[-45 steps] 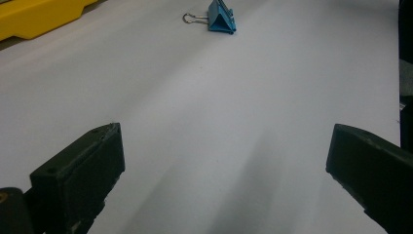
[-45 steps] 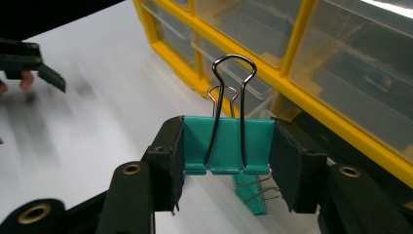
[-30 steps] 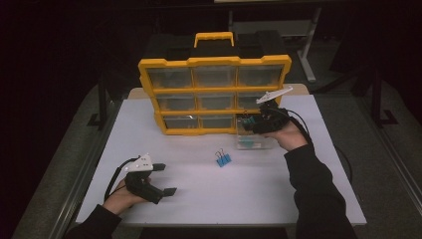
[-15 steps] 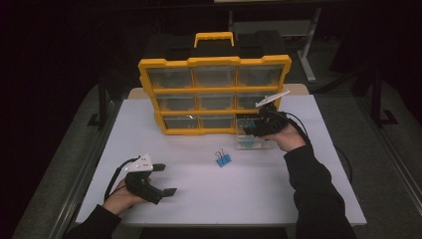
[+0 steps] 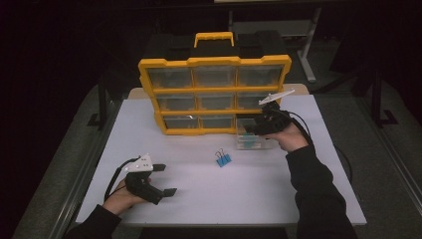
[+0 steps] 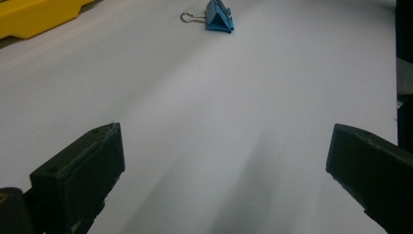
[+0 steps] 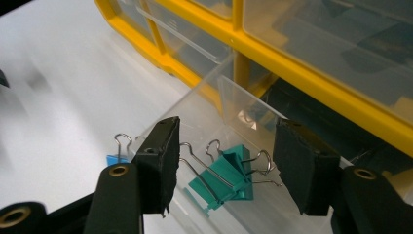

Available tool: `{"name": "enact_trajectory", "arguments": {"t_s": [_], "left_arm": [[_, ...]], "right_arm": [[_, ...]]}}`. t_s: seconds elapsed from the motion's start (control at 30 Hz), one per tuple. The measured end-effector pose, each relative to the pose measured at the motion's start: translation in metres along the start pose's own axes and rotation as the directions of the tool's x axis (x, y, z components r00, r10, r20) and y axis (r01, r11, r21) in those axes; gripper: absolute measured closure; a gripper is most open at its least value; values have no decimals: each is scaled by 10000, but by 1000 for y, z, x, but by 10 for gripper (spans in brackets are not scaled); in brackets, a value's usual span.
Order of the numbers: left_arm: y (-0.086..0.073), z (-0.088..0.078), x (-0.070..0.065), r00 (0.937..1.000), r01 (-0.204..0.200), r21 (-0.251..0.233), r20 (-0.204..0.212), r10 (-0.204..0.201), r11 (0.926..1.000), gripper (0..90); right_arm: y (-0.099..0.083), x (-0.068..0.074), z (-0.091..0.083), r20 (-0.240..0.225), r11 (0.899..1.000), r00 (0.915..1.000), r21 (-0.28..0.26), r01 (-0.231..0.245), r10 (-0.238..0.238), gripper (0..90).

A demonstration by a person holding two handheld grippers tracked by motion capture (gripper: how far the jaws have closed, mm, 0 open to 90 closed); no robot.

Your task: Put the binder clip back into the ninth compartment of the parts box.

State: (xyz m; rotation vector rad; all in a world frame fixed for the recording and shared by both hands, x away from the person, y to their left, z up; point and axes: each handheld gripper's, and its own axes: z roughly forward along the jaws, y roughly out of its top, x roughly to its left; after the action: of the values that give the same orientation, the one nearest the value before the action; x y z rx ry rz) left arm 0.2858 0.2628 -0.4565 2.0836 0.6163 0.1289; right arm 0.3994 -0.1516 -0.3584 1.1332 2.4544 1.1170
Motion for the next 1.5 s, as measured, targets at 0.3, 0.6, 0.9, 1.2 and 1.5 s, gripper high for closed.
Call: {"name": "enact_trajectory", "arguments": {"t_s": [0.3, 0.6, 0.9, 1.2, 1.5], "left_arm": [[0, 0, 0, 10000, -19, 1, -3, 19, 10000, 2], [0, -1, 0, 10000, -14, -4, -17, 14, 10000, 2], [0, -1, 0, 10000, -33, -16, -16, 33, 10000, 2], [0, -1, 0, 10000, -22, -30, -9, 22, 10000, 2], [0, -1, 0, 10000, 27, -65, -5, -27, 10000, 2]], "right_arm": [[2, 14, -12, -386, 9995, 9992, -308, 120, -132, 378], [1, 34, -16, -640, 9989, 9970, -224, 420, -434, 348], [-7, 52, -12, -870, 9979, 9941, -44, 640, -642, 323], [-16, 64, -7, -1006, 9978, 9927, 39, 668, -661, 304], [-29, 74, 5, -1139, 9973, 9913, 235, 694, -663, 284]]}}
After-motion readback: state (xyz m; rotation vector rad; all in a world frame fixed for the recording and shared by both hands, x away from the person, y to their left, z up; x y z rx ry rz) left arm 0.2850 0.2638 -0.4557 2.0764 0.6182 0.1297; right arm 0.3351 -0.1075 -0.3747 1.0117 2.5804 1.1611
